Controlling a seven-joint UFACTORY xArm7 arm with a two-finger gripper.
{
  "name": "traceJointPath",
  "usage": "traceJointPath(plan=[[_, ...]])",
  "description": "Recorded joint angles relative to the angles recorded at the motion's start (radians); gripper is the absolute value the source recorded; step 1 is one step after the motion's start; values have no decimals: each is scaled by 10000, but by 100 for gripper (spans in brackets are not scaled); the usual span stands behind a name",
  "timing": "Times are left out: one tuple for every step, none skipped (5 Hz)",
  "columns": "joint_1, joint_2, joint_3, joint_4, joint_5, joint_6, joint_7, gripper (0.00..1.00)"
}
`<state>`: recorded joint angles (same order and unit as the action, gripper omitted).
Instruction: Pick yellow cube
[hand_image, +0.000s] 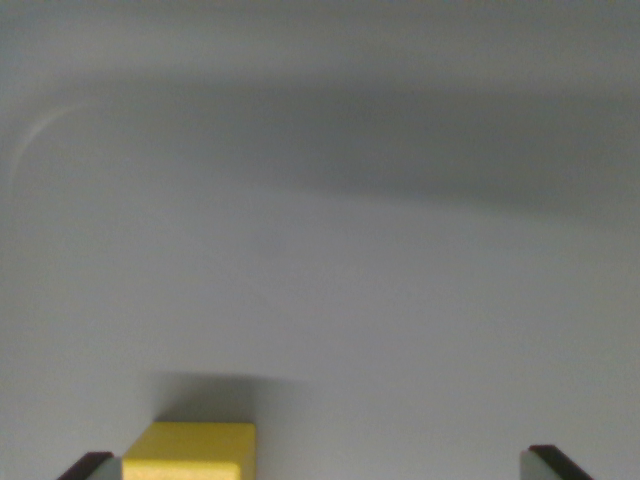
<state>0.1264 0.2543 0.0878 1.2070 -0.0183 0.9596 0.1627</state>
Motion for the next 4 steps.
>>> traceJointPath(plan=[[105,197,61,-298,-33,-441,125,0],[105,197,61,-298,-33,-441,125,0],[205,385,118,-582,-65,-861,245,0],[205,385,118,-582,-65,-861,245,0]])
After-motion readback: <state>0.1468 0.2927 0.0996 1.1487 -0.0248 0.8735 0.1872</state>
